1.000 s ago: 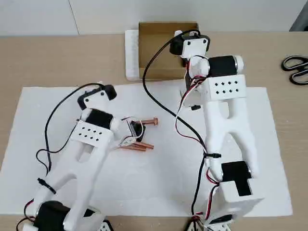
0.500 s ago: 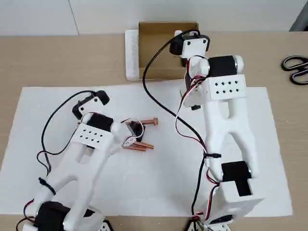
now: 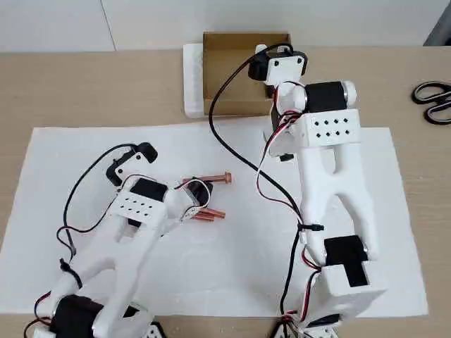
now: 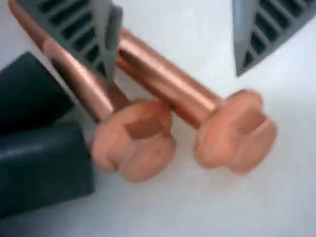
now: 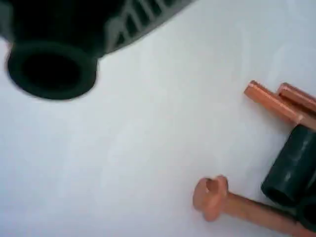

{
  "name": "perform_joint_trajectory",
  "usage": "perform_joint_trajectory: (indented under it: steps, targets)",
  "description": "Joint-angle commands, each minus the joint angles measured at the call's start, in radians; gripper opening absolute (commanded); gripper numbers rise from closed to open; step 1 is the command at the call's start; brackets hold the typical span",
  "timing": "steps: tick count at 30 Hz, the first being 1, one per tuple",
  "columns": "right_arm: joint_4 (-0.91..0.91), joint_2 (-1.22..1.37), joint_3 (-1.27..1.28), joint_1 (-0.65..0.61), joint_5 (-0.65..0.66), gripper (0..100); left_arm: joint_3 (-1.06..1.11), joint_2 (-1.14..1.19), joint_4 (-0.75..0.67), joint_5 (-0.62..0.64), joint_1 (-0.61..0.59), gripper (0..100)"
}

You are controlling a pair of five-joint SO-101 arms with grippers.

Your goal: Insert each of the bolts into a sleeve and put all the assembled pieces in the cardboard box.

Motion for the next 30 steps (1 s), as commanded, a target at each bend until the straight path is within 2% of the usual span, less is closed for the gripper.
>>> perform_joint_trajectory:
  steps: [1, 9, 15, 25, 27, 30]
  targets:
    - [0.013, -0.064, -0.032, 0.007, 0.005, 0.2, 0.021, -0.002, -0.06, 0.003, 0.002, 15]
    - [0.013, -0.064, -0.032, 0.007, -0.012, 0.2, 0.062, -0.002, -0.133, 0.005, 0.0, 14]
    - [0.013, -0.064, -0.032, 0.007, -0.014, 0.2, 0.062, -0.002, -0.132, 0.005, 0.0, 0]
    - [0.013, -0.064, -0.032, 0.008, -0.014, 0.2, 0.051, -0.011, -0.13, -0.011, 0.002, 1]
    - [0.013, -0.064, -0.032, 0.008, -0.014, 0.2, 0.03, -0.011, -0.12, -0.078, 0.002, 1]
    - [0.013, -0.064, -0.032, 0.008, -0.014, 0.2, -0.056, -0.011, -0.021, -0.238, -0.015, 1]
